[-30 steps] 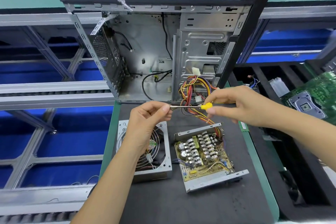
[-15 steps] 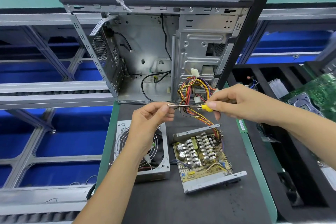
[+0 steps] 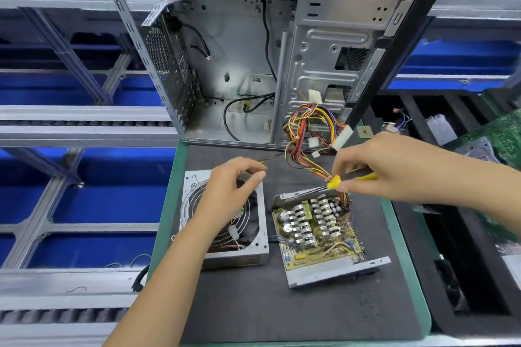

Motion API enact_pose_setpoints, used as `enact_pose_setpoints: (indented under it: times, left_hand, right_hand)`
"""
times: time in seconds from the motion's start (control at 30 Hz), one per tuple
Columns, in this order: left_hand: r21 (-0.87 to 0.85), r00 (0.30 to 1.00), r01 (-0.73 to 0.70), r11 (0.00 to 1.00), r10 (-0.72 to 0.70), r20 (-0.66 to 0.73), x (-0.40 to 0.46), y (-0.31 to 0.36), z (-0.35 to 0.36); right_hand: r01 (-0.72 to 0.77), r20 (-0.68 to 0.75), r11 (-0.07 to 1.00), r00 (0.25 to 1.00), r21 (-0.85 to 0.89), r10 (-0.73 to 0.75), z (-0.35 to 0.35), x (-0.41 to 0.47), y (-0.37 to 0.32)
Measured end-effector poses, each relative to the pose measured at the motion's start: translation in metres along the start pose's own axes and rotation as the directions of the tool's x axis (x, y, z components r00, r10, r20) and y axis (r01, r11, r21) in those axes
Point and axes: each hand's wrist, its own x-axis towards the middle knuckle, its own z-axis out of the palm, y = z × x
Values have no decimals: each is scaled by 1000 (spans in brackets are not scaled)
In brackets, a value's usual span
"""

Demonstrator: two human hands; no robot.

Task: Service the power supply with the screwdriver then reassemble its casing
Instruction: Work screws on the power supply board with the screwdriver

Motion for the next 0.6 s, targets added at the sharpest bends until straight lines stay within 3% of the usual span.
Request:
enact_pose_setpoints:
  times: [0.1,0.23,0.4,0.6]
  left_hand:
    - [56,997,-45,997,41,66,4,0,5]
    - [161,969,-141,977,103,226,12,-5,11]
    - [295,936,-277,915,187,299,12,-13,18]
    - [311,943,-284,907,205,264,11,-18,21]
  right_hand:
    - [48,-36,964,998,-263,-59,11,6,-17]
    - [107,24,893,994,-437,-107,28,23,-35]
    - [151,89,842,989,-518,-122,43,42,-44]
    - [152,138,827,986,-541,-91,52,56,-49]
